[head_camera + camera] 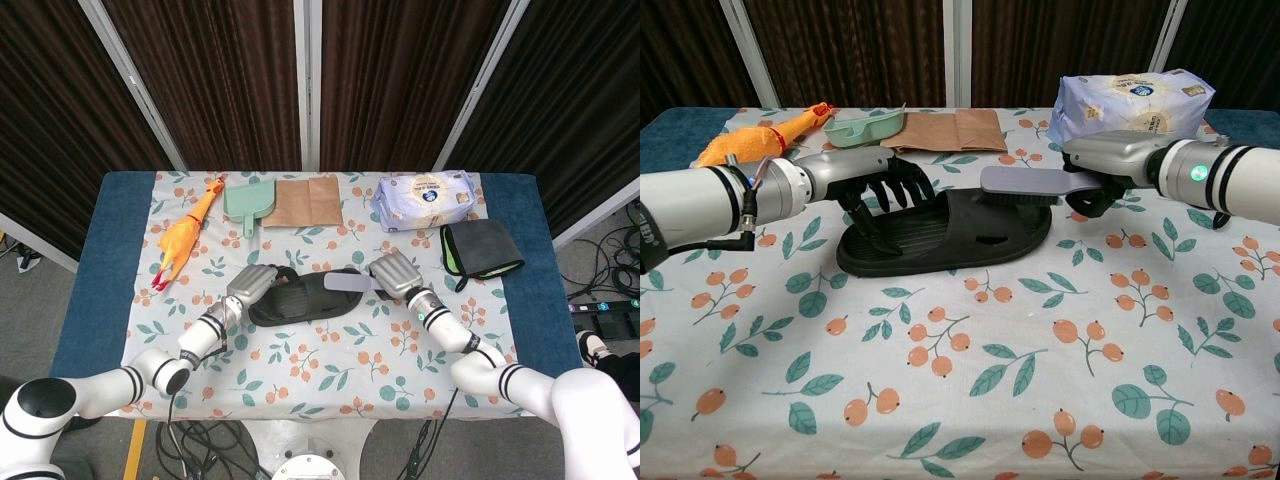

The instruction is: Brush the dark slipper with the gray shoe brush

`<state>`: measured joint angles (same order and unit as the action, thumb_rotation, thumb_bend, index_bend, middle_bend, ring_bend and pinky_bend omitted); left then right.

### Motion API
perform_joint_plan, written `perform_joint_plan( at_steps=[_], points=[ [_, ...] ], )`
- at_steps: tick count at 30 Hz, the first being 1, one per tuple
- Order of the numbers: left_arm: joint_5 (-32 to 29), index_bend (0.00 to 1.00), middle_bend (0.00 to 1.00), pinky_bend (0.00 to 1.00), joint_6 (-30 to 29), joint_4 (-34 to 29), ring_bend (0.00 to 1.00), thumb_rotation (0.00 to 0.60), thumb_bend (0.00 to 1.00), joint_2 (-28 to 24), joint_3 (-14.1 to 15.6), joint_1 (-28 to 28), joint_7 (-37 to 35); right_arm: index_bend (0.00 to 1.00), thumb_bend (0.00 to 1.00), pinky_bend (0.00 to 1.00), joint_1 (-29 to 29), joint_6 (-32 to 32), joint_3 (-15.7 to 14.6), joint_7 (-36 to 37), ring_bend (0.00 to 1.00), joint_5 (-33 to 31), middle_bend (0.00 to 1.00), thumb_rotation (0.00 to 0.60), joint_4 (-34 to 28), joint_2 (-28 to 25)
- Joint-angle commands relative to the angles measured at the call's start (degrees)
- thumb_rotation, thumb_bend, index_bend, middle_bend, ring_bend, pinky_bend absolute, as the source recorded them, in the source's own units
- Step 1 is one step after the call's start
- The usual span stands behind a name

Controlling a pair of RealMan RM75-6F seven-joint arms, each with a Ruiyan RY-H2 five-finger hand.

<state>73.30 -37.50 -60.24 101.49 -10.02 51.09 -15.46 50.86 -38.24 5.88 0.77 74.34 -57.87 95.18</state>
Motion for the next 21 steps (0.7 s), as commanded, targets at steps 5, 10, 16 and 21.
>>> perform_joint_plan(
  at_steps=[5, 10, 16, 21],
  points=[
    [0.07, 0.36, 0.42, 0.34, -0.08, -0.27, 0.32, 0.600, 0.03, -0.06, -0.07, 0.17, 0.20, 1.00, 0.63, 1.00, -2.45, -3.98, 0.43, 2.11, 1.00, 1.43, 0.94, 0.600, -6.79, -6.08],
    [-0.17, 0.36, 0.42, 0.34, 0.11, -0.45, 0.32, 0.600, 0.03, -0.10, -0.34, 0.46, 0.34, 1.00, 0.63, 1.00, -0.86, -5.41, 1.39, 5.09, 1.00, 4.96, 0.94, 0.600, -10.68, -5.93],
    [-0.60, 0.36, 0.42, 0.34, 0.24, -0.43, 0.32, 0.600, 0.03, -0.14, -0.29, 0.44, 0.79, 1.00, 0.63, 1.00, 1.76, -0.96, 0.26, 2.64, 1.00, 4.86, 0.94, 0.600, -6.18, -0.85],
    [-0.78, 0.36, 0.42, 0.34, 0.19, -0.43, 0.32, 0.600, 0.03, -0.23, -0.26, 0.35, 0.98, 1.00, 0.63, 1.00, -0.09, -0.44, -1.69, -0.23, 1.00, 3.46, 0.94, 0.600, -3.36, -1.10]
  ],
)
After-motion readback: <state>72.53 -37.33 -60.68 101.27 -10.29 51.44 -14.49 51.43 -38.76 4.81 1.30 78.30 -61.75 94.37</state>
